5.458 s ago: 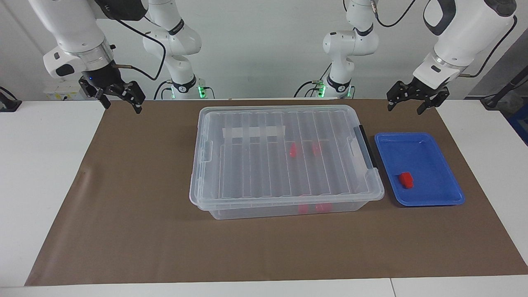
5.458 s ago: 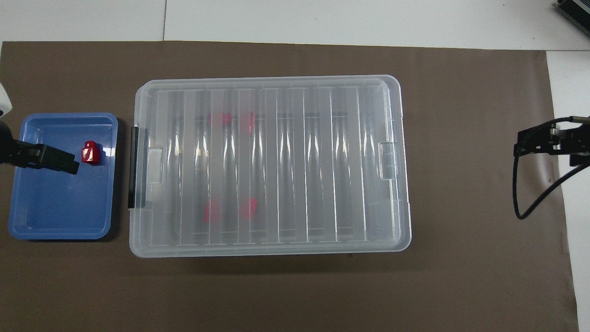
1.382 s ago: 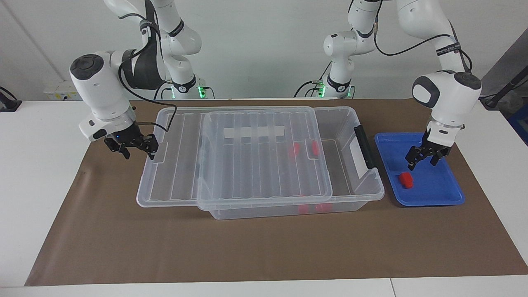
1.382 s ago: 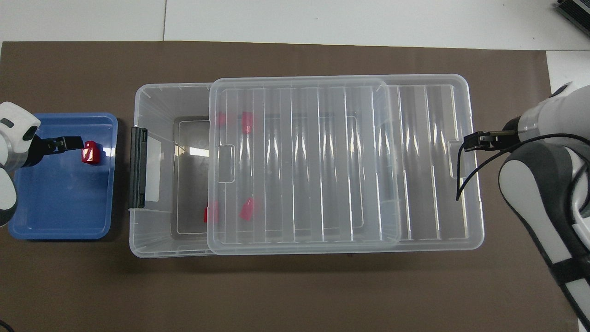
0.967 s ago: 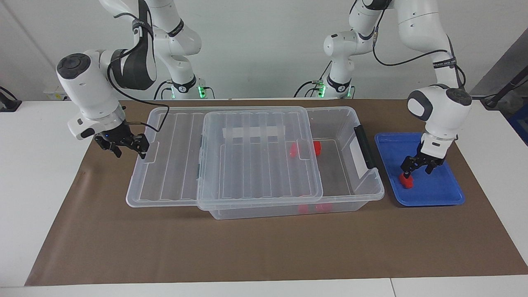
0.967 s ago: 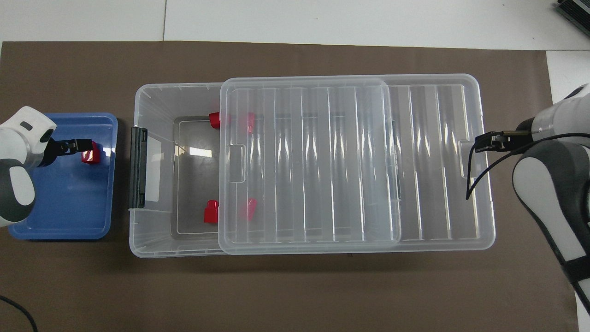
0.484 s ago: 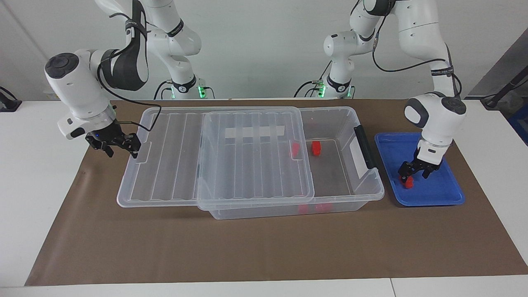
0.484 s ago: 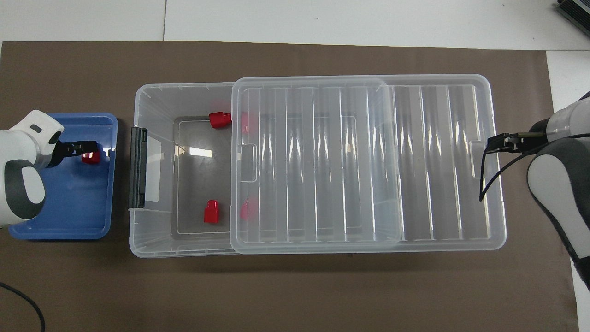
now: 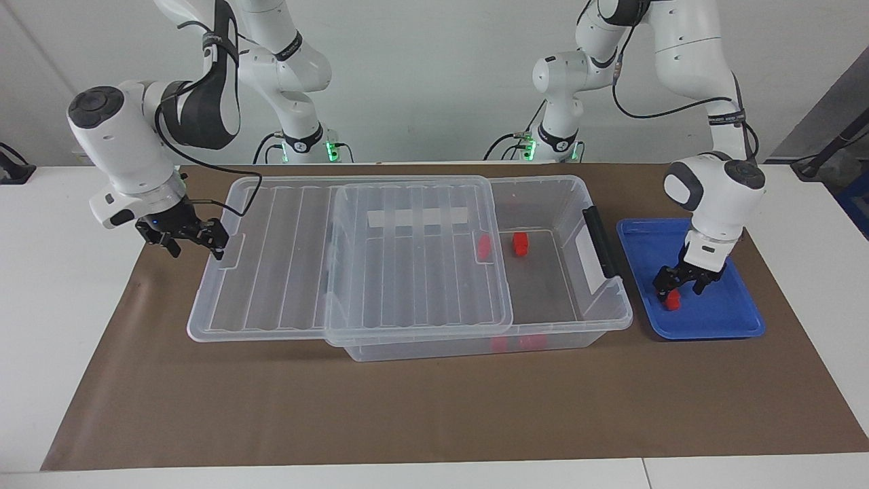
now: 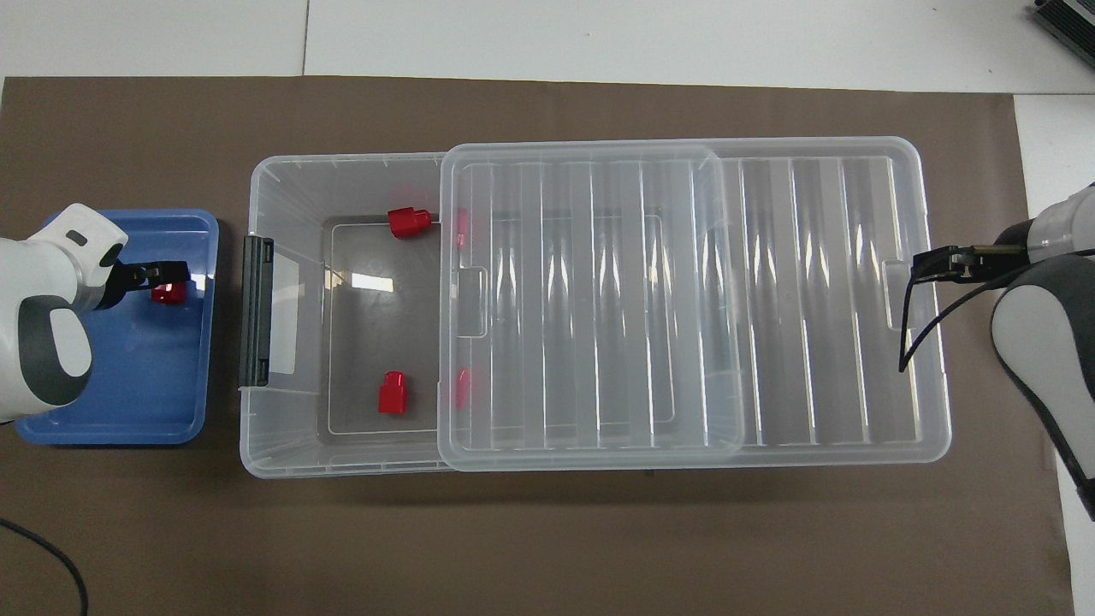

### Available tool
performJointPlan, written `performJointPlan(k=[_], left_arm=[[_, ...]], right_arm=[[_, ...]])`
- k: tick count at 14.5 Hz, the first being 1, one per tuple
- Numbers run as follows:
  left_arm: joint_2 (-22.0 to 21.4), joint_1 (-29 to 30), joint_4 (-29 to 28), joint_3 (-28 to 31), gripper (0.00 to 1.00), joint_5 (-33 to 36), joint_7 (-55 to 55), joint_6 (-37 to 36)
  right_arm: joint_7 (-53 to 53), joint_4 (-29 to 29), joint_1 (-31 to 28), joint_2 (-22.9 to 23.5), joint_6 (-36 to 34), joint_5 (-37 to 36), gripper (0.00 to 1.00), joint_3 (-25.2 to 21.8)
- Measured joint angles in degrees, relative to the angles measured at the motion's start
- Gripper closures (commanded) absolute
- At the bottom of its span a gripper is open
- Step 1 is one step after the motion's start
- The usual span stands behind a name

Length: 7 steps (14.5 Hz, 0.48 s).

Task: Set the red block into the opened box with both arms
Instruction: 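Lift the red block out of the blue tray with the left gripper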

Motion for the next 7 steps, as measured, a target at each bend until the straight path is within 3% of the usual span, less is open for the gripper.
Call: performJointPlan(k=[2,3,4,6,7], left_arm=[[0.0,0.0,-0.2,0.0,0.05,0.0,0.0,0.0],[0.0,0.0,-0.5,-0.1,0.16,0.0,0.0,0.1],[0.0,0.0,-0.9,-0.1,0.3,0.0,0.0,0.1],[0.0,-0.1,-1.1,-0.2,0.77,0.0,0.0,0.1],[0.0,-0.1,-1.1,-0.3,0.95,0.0,0.0,0.1]], right_arm=[[0.0,0.3,0.3,-0.5,-0.1,0.0,0.03,0.3],[0.0,0.5,0.8,-1.0,-0.7,0.0,0.03,0.3],[0.8,0.8,1.6,-1.6,-2.0,0.0,0.02,0.4],[3.2,1.2,3.1,-3.1,-4.1,0.0,0.01,0.4],[3.8,1.3,3.7,-3.9,-4.9,0.0,0.01,0.5]])
